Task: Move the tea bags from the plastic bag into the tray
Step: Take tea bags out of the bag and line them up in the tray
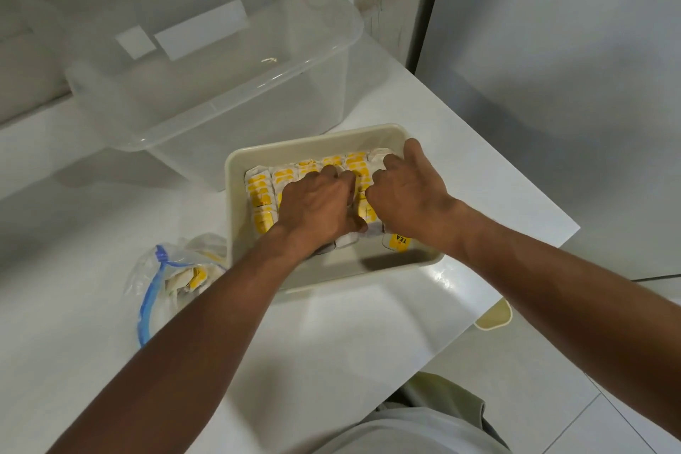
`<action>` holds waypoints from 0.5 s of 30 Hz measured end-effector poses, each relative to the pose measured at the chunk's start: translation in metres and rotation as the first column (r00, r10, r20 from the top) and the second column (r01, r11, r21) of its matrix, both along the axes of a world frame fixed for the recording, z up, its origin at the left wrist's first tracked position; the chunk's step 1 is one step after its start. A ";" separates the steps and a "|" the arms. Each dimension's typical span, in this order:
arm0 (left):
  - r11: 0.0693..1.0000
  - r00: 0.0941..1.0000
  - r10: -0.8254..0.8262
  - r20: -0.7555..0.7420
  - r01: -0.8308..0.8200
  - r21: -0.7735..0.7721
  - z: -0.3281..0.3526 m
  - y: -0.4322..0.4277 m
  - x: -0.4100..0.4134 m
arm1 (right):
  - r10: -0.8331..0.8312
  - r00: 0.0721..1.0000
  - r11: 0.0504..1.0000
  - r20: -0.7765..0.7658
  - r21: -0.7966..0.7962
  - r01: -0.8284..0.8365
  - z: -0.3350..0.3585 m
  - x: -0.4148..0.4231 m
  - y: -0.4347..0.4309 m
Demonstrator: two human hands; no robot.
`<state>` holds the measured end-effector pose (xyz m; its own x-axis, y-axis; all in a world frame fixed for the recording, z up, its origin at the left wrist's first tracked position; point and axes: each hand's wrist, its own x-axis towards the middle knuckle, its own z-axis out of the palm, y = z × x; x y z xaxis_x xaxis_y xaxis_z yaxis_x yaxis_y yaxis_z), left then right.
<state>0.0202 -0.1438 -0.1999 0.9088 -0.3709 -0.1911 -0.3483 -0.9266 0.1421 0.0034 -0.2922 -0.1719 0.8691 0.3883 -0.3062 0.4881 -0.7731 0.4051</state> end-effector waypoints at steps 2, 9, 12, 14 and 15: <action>1.000 1.000 0.007 0.009 -0.007 -0.025 0.003 0.003 -0.002 | -0.002 1.000 1.000 0.020 0.026 0.001 0.000 0.001 0.001; 0.996 0.998 0.047 0.046 -0.043 -0.083 0.021 0.026 -0.014 | 0.005 0.997 0.946 -0.078 0.322 0.020 0.013 -0.004 0.016; 0.992 0.995 0.074 0.069 -0.066 -0.111 0.029 0.041 -0.021 | -0.020 0.986 0.886 -0.165 0.454 0.094 0.009 -0.009 0.023; 0.985 0.991 0.116 0.064 -0.106 -0.138 0.033 0.054 -0.027 | -0.035 0.984 0.850 -0.175 0.512 0.122 0.006 -0.014 0.028; 0.977 0.987 0.150 0.049 -0.141 -0.157 0.036 0.061 -0.031 | -0.044 0.983 0.835 -0.180 0.533 0.135 0.005 -0.016 0.031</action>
